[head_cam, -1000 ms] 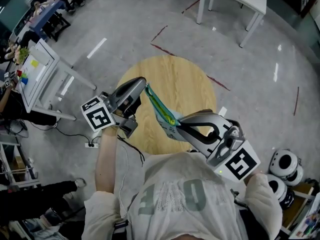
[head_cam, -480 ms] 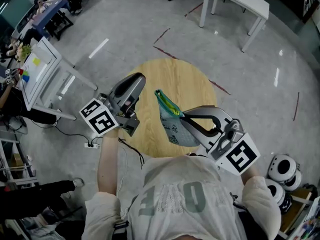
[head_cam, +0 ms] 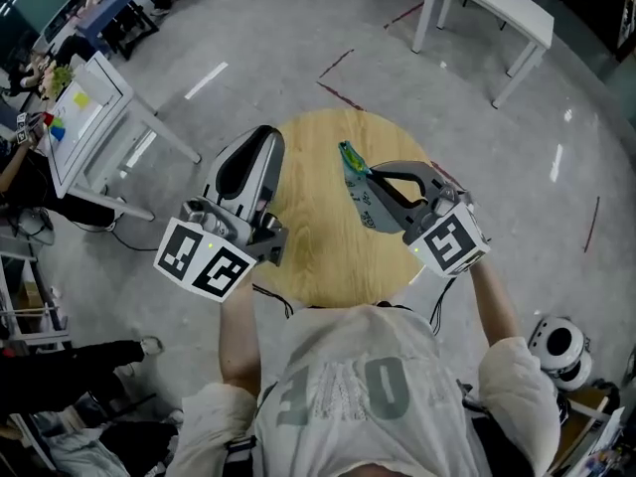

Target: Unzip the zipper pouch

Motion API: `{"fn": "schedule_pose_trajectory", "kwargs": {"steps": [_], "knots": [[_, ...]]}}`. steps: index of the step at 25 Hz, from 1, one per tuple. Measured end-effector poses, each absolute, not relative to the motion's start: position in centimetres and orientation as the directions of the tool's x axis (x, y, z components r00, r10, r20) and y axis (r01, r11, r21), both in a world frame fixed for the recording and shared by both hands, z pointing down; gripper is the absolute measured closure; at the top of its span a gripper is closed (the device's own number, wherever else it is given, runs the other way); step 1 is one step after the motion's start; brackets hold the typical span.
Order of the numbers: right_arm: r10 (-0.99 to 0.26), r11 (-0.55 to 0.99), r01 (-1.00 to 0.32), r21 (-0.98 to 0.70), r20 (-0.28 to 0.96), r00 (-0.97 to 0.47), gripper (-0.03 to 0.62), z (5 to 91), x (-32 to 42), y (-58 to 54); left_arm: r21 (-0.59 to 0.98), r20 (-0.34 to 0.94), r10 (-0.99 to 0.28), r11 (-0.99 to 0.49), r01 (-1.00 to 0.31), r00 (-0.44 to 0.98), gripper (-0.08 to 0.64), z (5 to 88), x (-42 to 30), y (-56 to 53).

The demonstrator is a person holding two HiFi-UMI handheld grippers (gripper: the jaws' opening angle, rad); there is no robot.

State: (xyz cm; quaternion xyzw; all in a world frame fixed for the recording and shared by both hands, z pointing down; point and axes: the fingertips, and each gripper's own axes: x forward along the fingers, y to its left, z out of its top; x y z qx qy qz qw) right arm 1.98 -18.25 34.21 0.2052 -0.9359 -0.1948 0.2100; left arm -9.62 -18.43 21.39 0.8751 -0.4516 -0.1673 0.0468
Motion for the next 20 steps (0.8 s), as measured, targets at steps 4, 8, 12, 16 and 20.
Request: {"fn": "schedule_pose_trajectory", "kwargs": {"steps": [4, 8, 12, 16, 20], "knots": [[-0.485, 0.827, -0.237, 0.51, 0.433, -0.76, 0.558, 38.8, 1.6, -20.9, 0.195, -0.252, -0.85, -0.514, -0.836, 0.463, 0.528, 21.6, -10.4, -17.4], [-0.49, 0.808, -0.106, 0.579, 0.561, -0.667, 0.558, 44.0, 0.5, -22.1, 0.175, -0.243, -0.89, -0.431, -0.885, 0.386, 0.529, 22.5, -11.9, -16.6], [-0.449, 0.817, 0.024, 0.576, 0.661, -0.601, 0.558, 49.1, -1.3, -21.7, 0.193, -0.221, -0.92, -0.367, -0.91, 0.324, 0.529, 23.6, -13.6, -16.2], [-0.378, 0.872, 0.037, 0.489, 0.718, -0.585, 0.558, 53.8, -2.2, -20.3, 0.177, -0.197, -0.934, -0.334, -0.926, 0.299, 0.529, 24.3, -14.4, -15.9], [-0.336, 0.91, -0.006, 0.414, 0.729, -0.597, 0.558, 56.1, -3.6, -18.9, 0.156, -0.193, -0.944, -0.297, -0.942, 0.266, 0.529, 24.1, -15.7, -15.7]]}}
